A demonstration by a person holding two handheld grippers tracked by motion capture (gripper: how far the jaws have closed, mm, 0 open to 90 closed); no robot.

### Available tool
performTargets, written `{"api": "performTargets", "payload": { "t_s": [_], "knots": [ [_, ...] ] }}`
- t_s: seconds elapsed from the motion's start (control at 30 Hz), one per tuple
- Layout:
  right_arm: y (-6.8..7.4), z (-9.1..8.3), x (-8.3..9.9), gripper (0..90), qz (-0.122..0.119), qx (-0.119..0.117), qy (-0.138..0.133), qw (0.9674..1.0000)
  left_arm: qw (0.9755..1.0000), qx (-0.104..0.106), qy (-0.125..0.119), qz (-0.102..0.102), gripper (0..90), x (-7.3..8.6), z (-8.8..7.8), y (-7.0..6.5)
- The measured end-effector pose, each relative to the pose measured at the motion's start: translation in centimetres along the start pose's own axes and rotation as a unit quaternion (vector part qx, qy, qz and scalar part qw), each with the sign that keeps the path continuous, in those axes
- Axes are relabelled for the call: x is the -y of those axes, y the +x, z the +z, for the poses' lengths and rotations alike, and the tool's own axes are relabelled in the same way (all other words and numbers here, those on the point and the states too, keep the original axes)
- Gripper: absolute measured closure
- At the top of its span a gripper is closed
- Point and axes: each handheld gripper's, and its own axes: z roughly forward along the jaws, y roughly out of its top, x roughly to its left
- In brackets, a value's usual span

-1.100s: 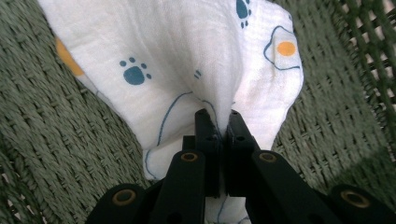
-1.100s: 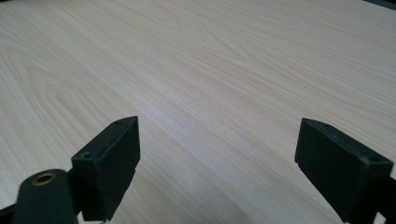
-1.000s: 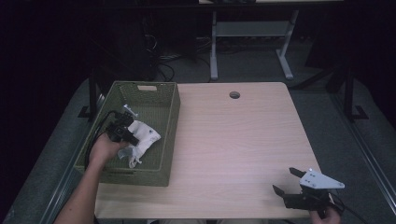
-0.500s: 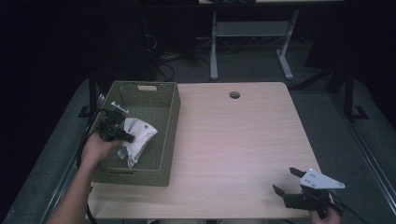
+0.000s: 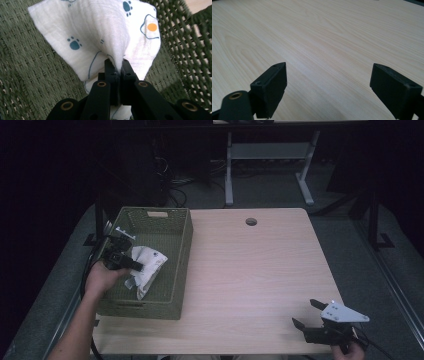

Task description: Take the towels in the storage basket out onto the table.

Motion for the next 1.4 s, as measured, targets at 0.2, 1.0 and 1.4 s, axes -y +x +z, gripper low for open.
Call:
{"api": "performTargets", "payload": {
  "t_s": [0.2, 1.0, 1.4],
  "knots": [
    [0.0, 0.0, 0.0, 13.8, 0.0, 0.0, 0.0, 1.0, 0.9996, 0.015, -0.024, -0.007, 87.6, 0.2, -0.9, 0.3],
    [0.0, -0.1, 0.0, 13.8, 0.002, 0.001, -0.003, 1.0, 0.9904, 0.084, -0.105, -0.031, 87.6, 1.4, -3.0, 0.9],
    [0.0, 0.0, 0.0, 13.8, 0.001, 0.001, -0.004, 1.0, 0.9817, 0.109, -0.15, -0.043, 87.7, 1.6, -4.2, 1.2]
  ]
}}
